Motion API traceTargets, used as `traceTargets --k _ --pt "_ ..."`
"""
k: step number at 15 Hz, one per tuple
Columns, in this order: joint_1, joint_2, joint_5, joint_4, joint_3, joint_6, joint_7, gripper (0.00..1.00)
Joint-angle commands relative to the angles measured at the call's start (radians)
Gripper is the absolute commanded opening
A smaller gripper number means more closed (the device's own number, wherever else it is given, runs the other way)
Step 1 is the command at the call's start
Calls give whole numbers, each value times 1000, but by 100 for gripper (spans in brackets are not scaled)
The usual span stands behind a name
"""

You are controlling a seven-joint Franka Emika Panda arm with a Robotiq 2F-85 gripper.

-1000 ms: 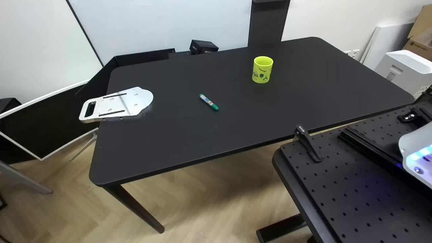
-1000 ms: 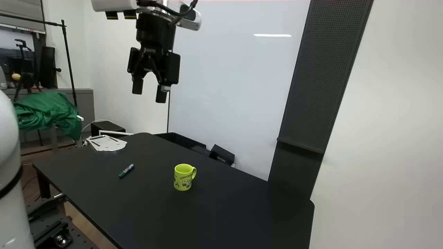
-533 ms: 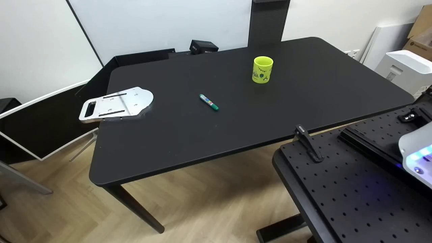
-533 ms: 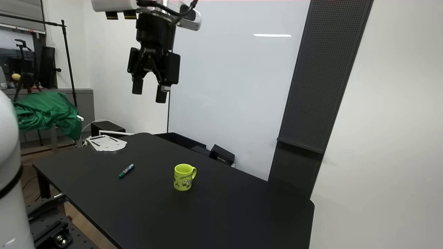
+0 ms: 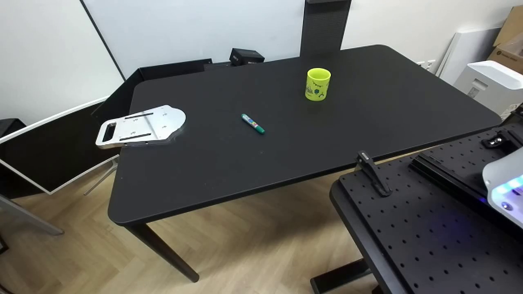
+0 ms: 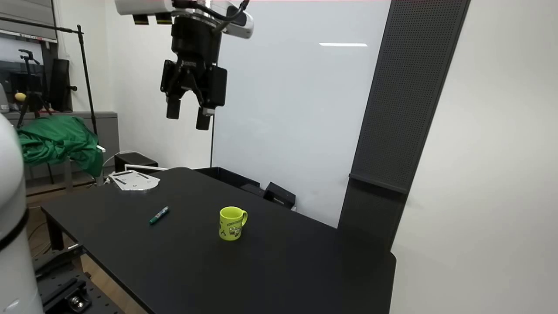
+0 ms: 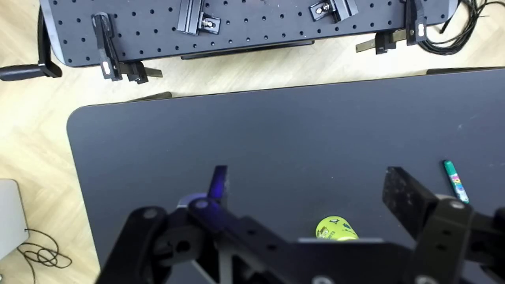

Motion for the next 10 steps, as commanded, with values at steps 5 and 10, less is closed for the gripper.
traceTargets --k 5,10 --pt "-1 1 1 2 1 -2 -1 100" --pt "9 52 1 18 -4 63 -30 100"
